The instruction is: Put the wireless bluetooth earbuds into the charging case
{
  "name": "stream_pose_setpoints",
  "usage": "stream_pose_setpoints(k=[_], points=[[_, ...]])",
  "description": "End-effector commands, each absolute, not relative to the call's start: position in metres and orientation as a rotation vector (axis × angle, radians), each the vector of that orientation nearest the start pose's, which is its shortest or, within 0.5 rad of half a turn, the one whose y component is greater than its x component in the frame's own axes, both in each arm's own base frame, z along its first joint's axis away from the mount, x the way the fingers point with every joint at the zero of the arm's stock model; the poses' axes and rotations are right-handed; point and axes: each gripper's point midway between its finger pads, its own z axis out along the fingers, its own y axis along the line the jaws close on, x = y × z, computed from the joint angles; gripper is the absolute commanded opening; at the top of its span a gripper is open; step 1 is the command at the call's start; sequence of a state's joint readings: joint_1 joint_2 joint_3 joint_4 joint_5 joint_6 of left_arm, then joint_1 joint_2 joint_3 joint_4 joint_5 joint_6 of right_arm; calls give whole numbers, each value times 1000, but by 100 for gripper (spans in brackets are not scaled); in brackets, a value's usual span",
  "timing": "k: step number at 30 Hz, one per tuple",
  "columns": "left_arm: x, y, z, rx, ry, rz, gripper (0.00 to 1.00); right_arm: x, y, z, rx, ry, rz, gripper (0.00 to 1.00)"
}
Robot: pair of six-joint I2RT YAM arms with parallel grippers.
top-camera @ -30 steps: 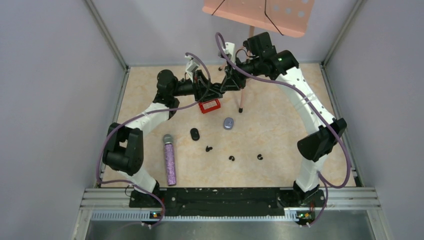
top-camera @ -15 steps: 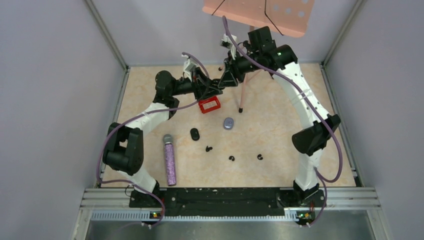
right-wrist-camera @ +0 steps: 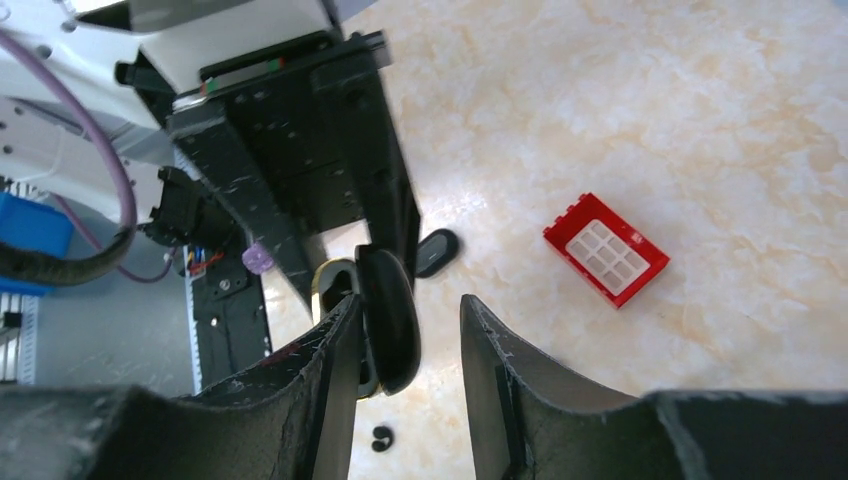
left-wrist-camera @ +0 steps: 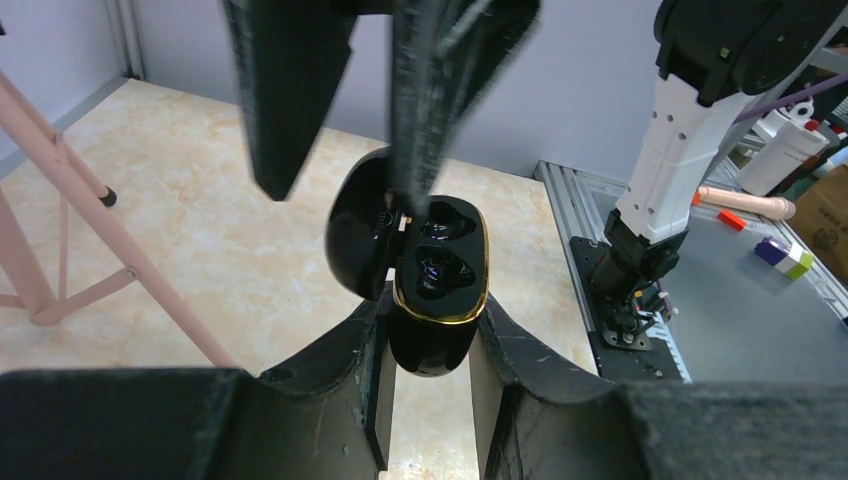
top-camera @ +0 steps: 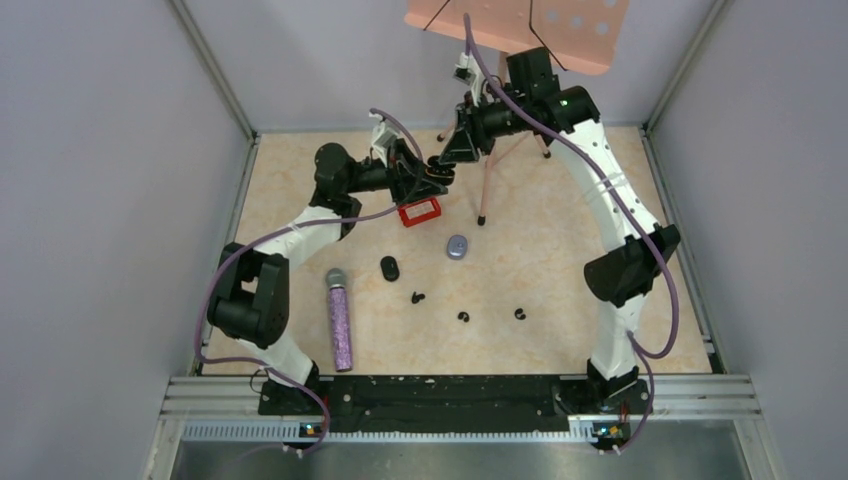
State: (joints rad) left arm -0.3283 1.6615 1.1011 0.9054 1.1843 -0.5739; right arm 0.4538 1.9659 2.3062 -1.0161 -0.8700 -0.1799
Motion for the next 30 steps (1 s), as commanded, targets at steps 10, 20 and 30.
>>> stream_pose_setpoints(k=[10, 20, 30], points=[[325, -295, 312, 983, 1251, -1426, 0, 370, 309, 392, -1054, 1720, 1130, 44], [351, -264, 314, 815, 1352, -1362, 0, 353, 286, 404, -1094, 1643, 1003, 46], [348, -225, 314, 759, 1381, -1274, 0, 353, 288, 359, -1138, 1630, 954, 43]])
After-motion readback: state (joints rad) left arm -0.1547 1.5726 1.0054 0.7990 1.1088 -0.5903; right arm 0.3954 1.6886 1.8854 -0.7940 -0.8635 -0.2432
